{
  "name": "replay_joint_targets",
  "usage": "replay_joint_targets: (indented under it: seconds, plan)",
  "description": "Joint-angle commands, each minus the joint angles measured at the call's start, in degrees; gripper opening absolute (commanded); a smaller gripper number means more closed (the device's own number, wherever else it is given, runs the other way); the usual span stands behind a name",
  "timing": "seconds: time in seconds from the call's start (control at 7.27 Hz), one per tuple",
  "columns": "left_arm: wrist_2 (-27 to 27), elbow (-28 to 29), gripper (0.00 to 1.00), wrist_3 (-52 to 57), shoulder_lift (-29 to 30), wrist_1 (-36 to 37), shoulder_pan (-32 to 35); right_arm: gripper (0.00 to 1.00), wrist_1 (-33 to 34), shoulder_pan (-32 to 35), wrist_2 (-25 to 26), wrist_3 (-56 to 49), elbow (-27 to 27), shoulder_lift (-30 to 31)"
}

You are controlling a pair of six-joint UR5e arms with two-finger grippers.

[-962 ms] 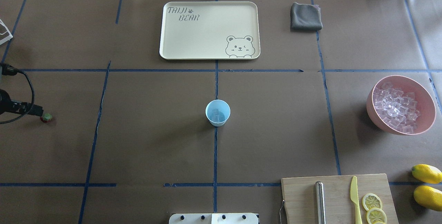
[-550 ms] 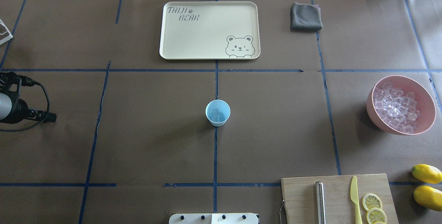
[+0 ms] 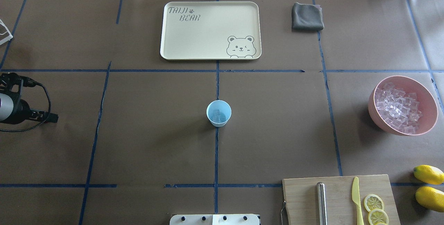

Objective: Put ice and strawberries in cup
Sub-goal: 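Lower the left gripper onto the strawberry and grasp it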

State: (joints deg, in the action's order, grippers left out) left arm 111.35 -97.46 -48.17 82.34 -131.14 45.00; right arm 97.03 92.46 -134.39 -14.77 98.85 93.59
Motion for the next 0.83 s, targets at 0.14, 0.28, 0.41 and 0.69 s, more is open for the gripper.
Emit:
replay_joint_targets:
  seconds: [0.14, 0.28, 0.41, 0.69]
  plan:
    - [0.1, 2.3, 0.96, -1.2, 0.0, -4.7, 0.1, 1.0, 0.0, 0.0, 0.0, 0.1, 0.1, -0.2]
    - [0.2, 2.1, 0.7, -1.2, -0.1, -4.7, 0.1, 1.0, 0.0, 0.0, 0.0, 0.1, 0.1, -0.2]
    - [0.2, 1.9, 0.4, -1.2, -0.1, -4.7, 0.1, 1.0, 0.0, 0.0, 0.0, 0.1, 0.2, -0.2]
    - [5.1, 1.7, 0.02, -1.2, -0.5, -4.9, 0.4, 1.0, 0.0, 0.0, 0.0, 0.6, 0.3, -0.4]
